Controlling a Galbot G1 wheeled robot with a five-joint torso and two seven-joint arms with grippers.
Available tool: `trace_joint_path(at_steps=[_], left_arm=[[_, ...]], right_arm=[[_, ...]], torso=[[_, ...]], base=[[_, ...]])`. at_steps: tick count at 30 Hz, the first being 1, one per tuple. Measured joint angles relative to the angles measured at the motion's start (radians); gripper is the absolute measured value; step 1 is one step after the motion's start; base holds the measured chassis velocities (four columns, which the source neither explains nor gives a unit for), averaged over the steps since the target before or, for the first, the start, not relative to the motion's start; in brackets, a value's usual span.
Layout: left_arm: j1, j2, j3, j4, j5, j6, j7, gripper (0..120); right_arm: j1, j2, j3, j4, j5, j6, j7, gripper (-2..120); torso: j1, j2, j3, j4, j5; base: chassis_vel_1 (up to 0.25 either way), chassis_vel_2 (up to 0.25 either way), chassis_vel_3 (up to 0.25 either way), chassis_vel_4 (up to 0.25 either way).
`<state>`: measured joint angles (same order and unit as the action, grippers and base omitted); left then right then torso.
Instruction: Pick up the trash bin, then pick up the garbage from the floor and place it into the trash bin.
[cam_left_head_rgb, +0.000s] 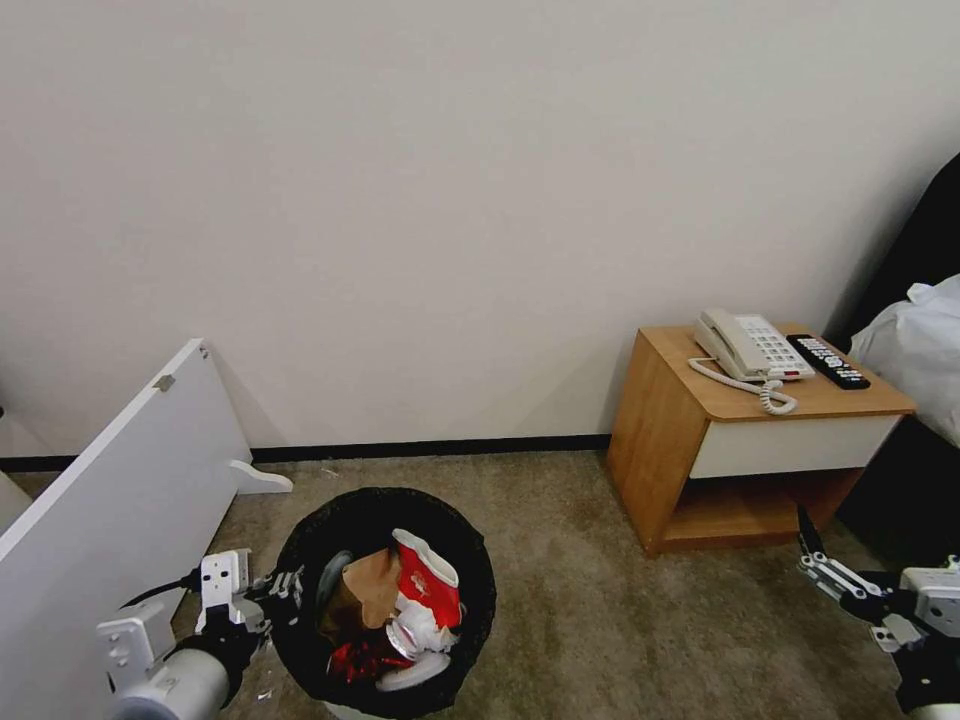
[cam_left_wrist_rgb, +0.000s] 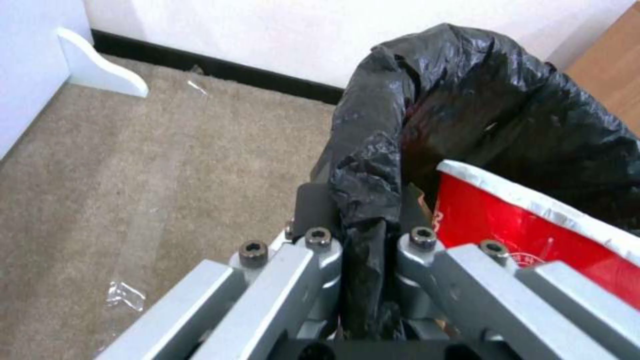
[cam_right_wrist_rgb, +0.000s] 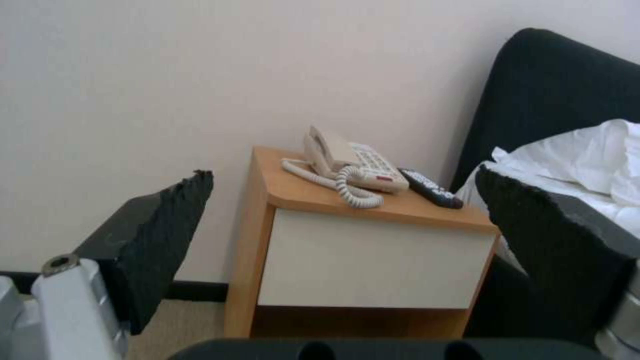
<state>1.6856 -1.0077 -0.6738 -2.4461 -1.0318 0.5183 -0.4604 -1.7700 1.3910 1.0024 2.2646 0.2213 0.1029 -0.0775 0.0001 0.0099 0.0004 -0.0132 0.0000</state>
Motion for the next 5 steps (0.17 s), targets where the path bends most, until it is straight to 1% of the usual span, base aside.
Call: trace_joint_path(at_steps=[5], left_arm=[[0.002,-0.001,0.000,0.000,0.000,0.000,0.000,4]], right_arm=[[0.003,-0.003,0.002,-0.005,0.001,0.009,0.000,100]], torso=[[0.000,0.000,0.000,0.0000,0.0000]], base=[[0.000,0.000,0.000,0.000]])
